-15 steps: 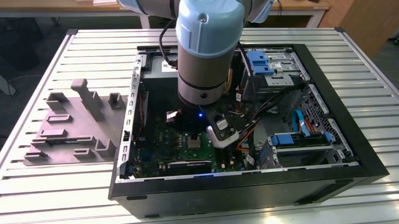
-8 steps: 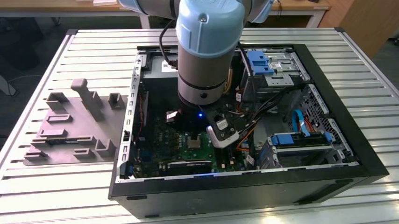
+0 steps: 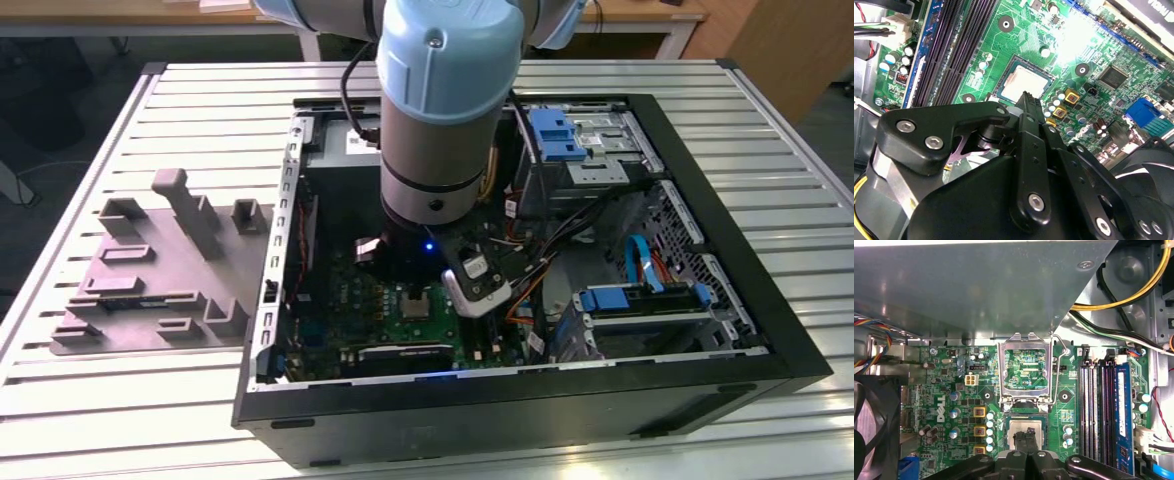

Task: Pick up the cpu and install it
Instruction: 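Close the cpu cover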

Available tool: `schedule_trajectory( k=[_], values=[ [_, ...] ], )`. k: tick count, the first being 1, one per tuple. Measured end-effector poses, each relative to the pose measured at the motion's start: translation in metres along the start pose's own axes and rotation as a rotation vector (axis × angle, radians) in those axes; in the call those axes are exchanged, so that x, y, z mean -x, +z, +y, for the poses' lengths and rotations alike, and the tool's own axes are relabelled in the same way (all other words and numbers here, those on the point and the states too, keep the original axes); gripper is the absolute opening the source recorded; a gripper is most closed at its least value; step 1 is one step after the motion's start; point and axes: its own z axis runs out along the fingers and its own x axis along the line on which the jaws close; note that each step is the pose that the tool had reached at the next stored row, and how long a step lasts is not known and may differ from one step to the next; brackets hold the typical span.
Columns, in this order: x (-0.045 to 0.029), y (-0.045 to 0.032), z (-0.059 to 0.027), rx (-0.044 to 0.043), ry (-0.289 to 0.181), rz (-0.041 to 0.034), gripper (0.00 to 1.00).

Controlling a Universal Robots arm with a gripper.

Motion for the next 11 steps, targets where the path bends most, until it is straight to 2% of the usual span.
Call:
schedule_trajectory(
  k=[4, 9, 11],
  values=[
    [0.0, 0.0, 0.0, -0.0002, -0.006, 0.0006, 0.11],
    [0.0, 0.0, 0.0, -0.0048, -0.088, 0.0071, 0.11],
    [-0.0001, -0.0013, 0.0001, -0.0052, -0.094, 0.0077, 0.11]
  ],
)
